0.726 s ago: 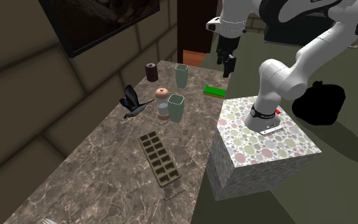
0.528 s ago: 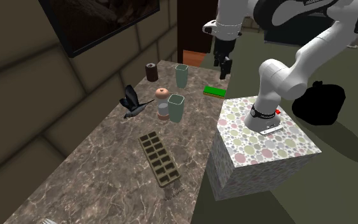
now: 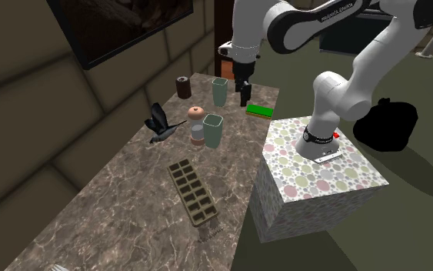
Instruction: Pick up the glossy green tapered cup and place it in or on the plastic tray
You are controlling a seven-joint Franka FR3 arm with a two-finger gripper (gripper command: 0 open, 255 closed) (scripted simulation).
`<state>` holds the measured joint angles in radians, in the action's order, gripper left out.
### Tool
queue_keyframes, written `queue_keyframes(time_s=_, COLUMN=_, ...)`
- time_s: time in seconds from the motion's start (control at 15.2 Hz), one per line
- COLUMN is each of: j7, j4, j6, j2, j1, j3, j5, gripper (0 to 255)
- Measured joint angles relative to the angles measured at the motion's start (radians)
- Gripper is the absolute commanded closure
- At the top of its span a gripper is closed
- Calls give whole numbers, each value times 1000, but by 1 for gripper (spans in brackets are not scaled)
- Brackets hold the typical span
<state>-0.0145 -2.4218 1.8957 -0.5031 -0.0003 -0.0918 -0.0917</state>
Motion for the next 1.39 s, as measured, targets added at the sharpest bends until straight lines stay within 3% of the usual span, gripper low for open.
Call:
queue_keyframes(time_s=0.66, j7=-134, j4=166, j6=242, j2=371, j1=14, j3=-82, j5=102, gripper=0)
queue_keyframes(time_s=1.39, j7=-157, j4=131, j6=359, j2=452, j1=16, j3=-87, j5=127, gripper=0)
